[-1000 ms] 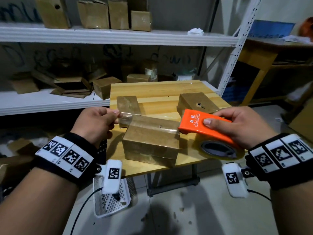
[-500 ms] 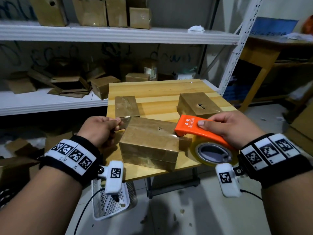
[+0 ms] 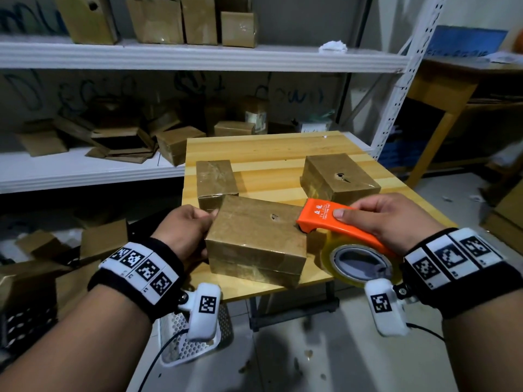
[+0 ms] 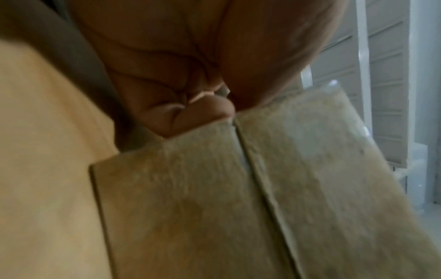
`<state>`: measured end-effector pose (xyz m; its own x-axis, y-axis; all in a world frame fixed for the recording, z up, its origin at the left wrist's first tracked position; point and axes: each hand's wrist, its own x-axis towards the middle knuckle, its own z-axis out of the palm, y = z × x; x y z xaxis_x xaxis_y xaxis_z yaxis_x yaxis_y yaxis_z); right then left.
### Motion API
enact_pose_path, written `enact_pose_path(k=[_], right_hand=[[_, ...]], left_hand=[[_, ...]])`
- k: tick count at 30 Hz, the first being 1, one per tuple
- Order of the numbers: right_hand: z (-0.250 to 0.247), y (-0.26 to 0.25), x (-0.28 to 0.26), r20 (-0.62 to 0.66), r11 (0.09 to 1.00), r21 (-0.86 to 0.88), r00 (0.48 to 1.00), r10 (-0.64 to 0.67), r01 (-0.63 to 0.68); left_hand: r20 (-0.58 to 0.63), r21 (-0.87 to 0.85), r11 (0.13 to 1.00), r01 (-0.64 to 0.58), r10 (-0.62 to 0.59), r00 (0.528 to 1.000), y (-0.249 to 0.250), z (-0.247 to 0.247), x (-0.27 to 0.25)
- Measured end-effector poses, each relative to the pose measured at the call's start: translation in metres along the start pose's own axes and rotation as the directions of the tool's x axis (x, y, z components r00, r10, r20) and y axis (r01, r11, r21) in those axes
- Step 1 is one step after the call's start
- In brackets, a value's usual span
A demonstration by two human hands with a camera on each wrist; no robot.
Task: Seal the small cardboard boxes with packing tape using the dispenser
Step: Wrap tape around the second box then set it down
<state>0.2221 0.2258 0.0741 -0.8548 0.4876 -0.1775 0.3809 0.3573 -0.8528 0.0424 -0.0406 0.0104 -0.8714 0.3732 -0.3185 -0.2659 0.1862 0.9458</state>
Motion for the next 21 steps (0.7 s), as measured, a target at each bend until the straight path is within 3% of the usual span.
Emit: enact_pose_path(k=[4,7,10,12,15,18,21], right_hand=[[0.000,0.000,-0.001,0.003,1.000,-0.003,1.000,-0.008,0.008],[0.001,0.000,-0.003,0.003,1.000,0.001,1.000,-0.008,0.008],[0.004,0.001,-0.005,-0.003,1.000,0.013,1.000,-0.011,0.011],[0.006,0.002,-0.007,-0.002,1.000,0.021,1.000,-0.014,0.014],[0.012,0.002,-0.009,0.000,0.999,0.028,1.000,-0.022,0.022],[0.022,0.002,-0.009,-0.010,0.998,-0.014,0.998,-0.055,0.054],[0.030,0.001,-0.010,-0.013,0.997,-0.021,0.997,-0.078,0.078]], left_hand=[[-0.001,0.054,0.999,0.007,-0.007,1.000,-0.007,-0.003,-0.002],[-0.032,-0.007,1.000,-0.013,0.013,0.999,0.004,-0.007,-0.013],[-0.181,0.200,0.962,-0.187,0.224,0.958,0.020,-0.012,-0.026],[-0.190,0.341,0.879,-0.332,0.411,0.892,0.027,-0.008,-0.040],[-0.030,0.614,0.668,-0.421,0.553,0.833,0.030,0.009,-0.064],[0.163,0.825,0.423,-0.375,0.457,0.874,0.025,0.030,-0.083],[0.197,0.934,0.217,-0.284,0.350,0.916,0.016,0.046,-0.084]])
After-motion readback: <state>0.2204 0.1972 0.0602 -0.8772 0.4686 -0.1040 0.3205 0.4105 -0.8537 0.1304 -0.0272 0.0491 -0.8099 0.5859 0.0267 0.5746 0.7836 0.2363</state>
